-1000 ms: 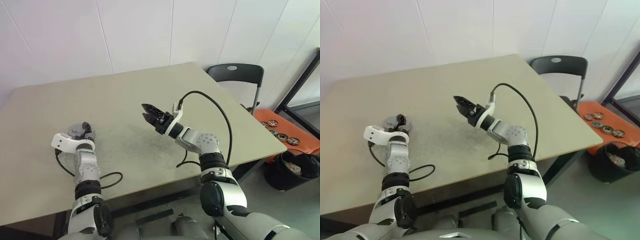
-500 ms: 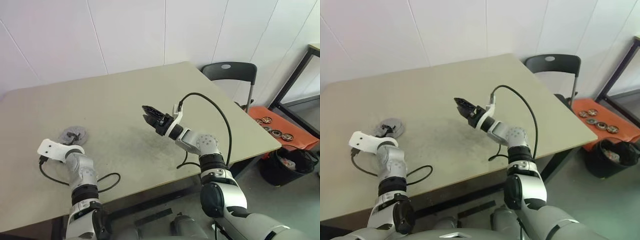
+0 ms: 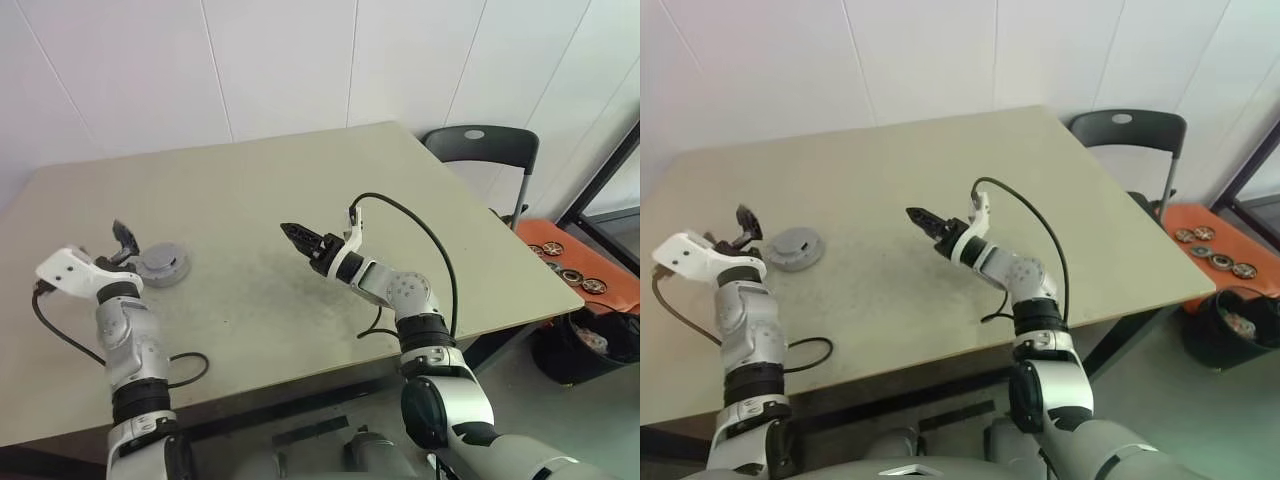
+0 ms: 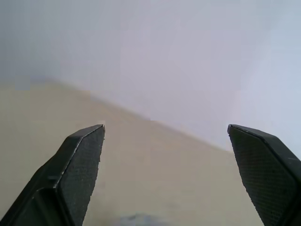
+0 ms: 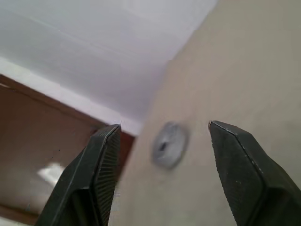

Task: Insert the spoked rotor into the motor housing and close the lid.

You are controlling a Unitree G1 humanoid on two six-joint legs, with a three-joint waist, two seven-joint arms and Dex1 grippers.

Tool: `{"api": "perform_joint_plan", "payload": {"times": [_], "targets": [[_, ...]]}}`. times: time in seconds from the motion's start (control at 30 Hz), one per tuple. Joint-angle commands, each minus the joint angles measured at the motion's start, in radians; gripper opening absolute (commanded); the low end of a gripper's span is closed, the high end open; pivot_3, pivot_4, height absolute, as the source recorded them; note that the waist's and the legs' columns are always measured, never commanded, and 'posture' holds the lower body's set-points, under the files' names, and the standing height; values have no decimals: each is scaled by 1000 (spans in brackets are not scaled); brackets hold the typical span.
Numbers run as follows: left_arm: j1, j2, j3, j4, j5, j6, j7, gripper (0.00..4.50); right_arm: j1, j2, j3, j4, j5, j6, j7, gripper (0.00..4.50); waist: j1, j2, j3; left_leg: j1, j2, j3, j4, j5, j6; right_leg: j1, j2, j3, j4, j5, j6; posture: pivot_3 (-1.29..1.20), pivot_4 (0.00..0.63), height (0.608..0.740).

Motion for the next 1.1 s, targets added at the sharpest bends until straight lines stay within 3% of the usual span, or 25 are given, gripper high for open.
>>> {"api": "perform_joint_plan", "payload": {"times": [0.03,0.1,0.27,0.37,0.43,0.6,1.1], "targets": [[102,62,-129,-177,-55,45,-309,4469,36,-56,114,-126,-156,-165,25,3096,-2,0,0,0,0,0,0,0,0,0,0,0,0,0,0,0,0,740],[150,92,-170,-209,-44,67,-389,4469,67,-86,161,-164,-217,-237,47,3096,0,1,0,0,0,1,-1,0,0,-1,0,1,0,0,0,0,0,740],[227,131,-198,-253,-97,140,-537,4500,154,-156,272,-199,-381,-460,104,4487,-4,1,0,2,1,0,0,0,0,0,1,1,1,-2,-2,0,0,740],[297,150,-244,-313,-116,205,-616,4500,209,-217,359,-160,-576,-692,41,4487,-2,1,1,2,1,1,0,0,0,0,1,1,1,-3,-2,0,0,740],[322,152,-264,-349,-107,222,-631,4500,226,-232,375,-128,-613,-781,50,4487,-1,1,1,1,1,1,0,0,0,0,0,2,0,-2,-3,0,0,740],[340,120,-274,-389,-108,246,-615,4500,216,-264,360,-148,-483,-688,290,4487,1,1,1,2,1,1,1,0,0,1,0,2,1,-2,-3,0,0,740],[412,121,-314,-523,-78,298,-595,4500,181,-278,276,-118,-461,-681,297,4487,2,1,1,5,0,1,1,0,0,4,0,2,0,-3,-3,0,0,740]]}}
